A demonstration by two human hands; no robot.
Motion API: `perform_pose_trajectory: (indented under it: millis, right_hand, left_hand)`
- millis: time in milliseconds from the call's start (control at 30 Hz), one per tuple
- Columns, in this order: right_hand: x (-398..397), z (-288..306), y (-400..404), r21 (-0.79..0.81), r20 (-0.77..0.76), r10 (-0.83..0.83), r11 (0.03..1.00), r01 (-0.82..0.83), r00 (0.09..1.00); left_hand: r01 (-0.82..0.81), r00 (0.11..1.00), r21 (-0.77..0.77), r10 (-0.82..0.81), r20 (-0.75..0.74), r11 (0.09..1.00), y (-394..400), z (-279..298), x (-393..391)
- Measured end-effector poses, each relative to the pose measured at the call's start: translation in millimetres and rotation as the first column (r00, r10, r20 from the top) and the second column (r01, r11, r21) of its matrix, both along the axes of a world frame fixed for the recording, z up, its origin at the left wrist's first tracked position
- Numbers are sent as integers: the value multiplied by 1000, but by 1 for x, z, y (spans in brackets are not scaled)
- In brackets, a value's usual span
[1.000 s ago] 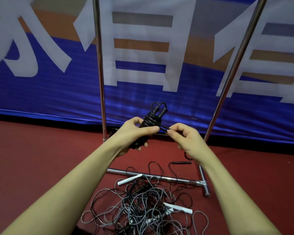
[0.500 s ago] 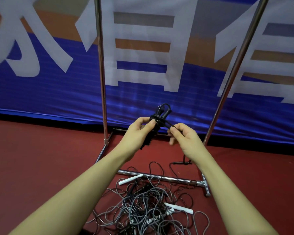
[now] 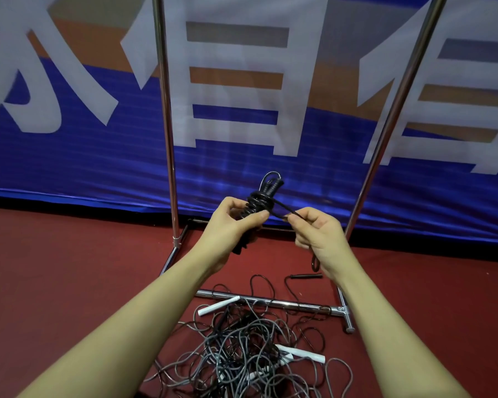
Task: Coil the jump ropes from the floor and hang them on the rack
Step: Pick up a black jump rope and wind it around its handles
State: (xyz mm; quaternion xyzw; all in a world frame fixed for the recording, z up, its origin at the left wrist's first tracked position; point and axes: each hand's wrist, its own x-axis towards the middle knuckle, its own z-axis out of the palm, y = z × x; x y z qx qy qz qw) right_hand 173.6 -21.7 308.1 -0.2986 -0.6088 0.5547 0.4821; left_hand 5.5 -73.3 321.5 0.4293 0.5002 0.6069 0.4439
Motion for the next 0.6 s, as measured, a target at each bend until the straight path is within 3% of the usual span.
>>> perform_pose_trajectory:
  millis: [67, 167, 467, 533, 600]
  right_hand:
    - [-1, -2, 1, 36, 98, -46, 998, 43, 994]
    - [-7, -5, 1, 76, 166, -105, 993, 93, 980]
    - [-21, 1, -12, -173, -261, -144, 980, 101, 955]
    - [-22, 3, -13, -205, -305, -132, 976, 71, 943]
    - [-22, 3, -15, -235, -343, -133, 971, 52, 930]
  left_hand:
    - [-37, 995, -4, 37, -93, 999, 0, -3, -2]
    - [-28, 994, 6, 29, -106, 1000, 1, -5, -2]
    - [-5, 997, 1, 5, 81, 1000, -3, -5, 10]
    - [-11, 999, 4, 11, 48, 1000, -3, -5, 12]
    - [-61, 993, 34, 64, -98, 998, -1, -7, 11]
